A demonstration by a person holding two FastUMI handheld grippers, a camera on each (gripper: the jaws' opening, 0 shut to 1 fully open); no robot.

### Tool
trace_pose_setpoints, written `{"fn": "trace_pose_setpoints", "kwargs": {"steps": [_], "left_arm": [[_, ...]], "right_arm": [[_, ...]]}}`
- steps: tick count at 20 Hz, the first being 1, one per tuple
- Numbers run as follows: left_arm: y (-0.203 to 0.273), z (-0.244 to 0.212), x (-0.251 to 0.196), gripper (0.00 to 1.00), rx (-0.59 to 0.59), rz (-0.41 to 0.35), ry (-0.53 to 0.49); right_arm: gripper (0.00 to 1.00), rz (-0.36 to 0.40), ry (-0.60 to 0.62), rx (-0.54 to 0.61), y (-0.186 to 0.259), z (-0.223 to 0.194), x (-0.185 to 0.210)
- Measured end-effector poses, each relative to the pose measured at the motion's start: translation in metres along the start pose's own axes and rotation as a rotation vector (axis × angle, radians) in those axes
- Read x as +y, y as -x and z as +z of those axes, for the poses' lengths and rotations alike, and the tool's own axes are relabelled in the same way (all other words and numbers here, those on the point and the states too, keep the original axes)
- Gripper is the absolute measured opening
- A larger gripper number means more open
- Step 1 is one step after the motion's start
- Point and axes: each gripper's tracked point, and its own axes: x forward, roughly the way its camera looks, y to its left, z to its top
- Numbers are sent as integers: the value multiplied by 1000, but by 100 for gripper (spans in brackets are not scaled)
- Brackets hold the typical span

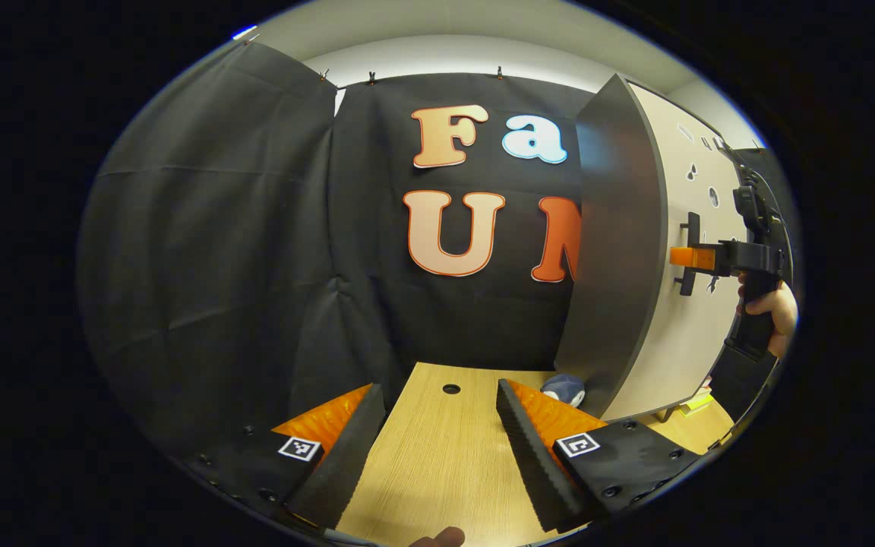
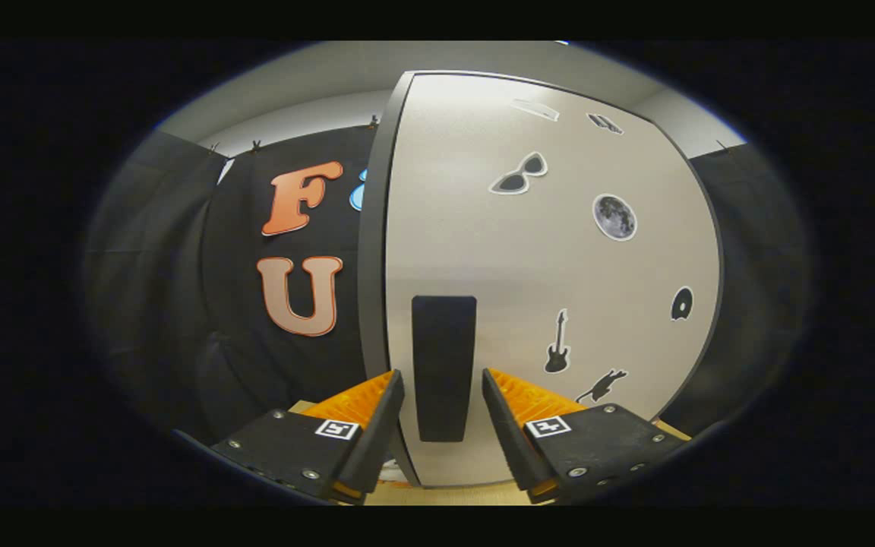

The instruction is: Open the cabinet door with the right hand, grasp the bottle in the cabinet with the left hand and place it on the coaster, then close the cabinet door with the right hand.

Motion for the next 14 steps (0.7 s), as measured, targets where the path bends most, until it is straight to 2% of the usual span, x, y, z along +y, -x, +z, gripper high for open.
{"fn": "trace_pose_setpoints", "kwargs": {"steps": [2, 3, 7, 8, 9, 11, 14], "left_arm": [[-1, -4, 0, 97, 8, 0, -3], [1, -3, -1, 97, 7, 0, -5], [15, -1, -7, 96, -5, -2, -8], [20, -2, -10, 96, -6, -6, -7], [24, 0, -13, 97, -12, -13, -6], [31, 5, -19, 96, -21, -24, -12], [43, 6, -27, 97, -29, -41, -32]], "right_arm": [[40, 16, -38, 7, 1, -1, 2], [36, 21, -38, 14, 1, -2, 1], [33, 29, -40, 14, 6, -1, 1], [27, 29, -48, 18, 9, -2, 1], [29, 31, -46, 24, 13, -2, 2], [23, 32, -49, 29, 25, -3, 2], [24, 25, -73, 16, 50, -2, -5]]}}
